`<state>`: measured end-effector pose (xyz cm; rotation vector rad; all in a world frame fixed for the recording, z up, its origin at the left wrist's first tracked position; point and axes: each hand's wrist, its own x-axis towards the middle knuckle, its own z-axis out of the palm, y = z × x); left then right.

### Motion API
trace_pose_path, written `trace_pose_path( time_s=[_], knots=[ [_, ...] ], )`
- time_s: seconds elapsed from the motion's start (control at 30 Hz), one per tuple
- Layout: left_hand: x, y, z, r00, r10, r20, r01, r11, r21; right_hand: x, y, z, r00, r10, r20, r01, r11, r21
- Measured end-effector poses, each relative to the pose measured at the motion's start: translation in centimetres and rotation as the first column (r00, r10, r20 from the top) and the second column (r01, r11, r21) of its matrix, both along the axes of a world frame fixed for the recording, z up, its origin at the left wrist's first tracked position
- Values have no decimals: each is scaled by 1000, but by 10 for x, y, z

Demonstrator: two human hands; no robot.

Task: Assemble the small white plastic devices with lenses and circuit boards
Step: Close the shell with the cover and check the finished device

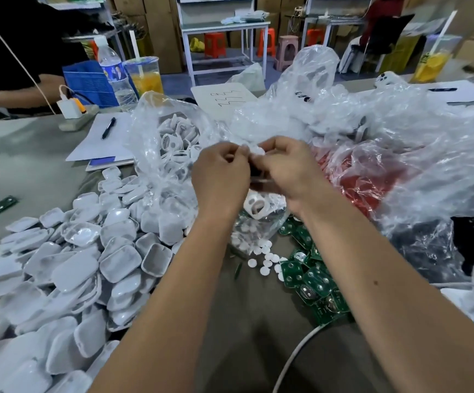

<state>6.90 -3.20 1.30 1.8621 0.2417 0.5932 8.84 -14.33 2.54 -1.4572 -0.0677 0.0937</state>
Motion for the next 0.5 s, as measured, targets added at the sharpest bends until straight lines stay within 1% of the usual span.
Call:
trace_pose_path(
  time_s=[0.03,0.07,0.1,0.17,0.23,0.3,0.37,0.43,0.5],
  knots=[
    [9,-4,8,999,42,10,-43,999,32,10,3,7,999,-38,14,38,999,4],
    [20,-9,15,998,68,10,-68,996,60,22,6,15,995,-93,39,95,995,-32],
    [32,-14,23,997,82,0,-81,993,91,36,8,22,985,-152,84,162,980,-118],
    [54,-24,38,996,80,-31,-76,990,118,63,5,38,956,-211,203,268,909,-318],
    [79,-32,52,997,35,-71,-29,997,77,87,-5,57,941,-219,259,315,846,-430],
    [98,-41,63,994,-37,-105,40,999,29,106,-21,74,948,-179,264,300,783,-545],
    [115,-50,72,982,-126,-141,133,990,37,117,-37,91,960,-130,246,259,740,-621],
    [129,-59,78,962,-206,-179,216,976,37,129,-52,102,968,-114,222,235,710,-663],
    [143,-66,80,941,-253,-222,267,963,31,141,-64,107,983,-81,165,173,711,-682]
  ],
)
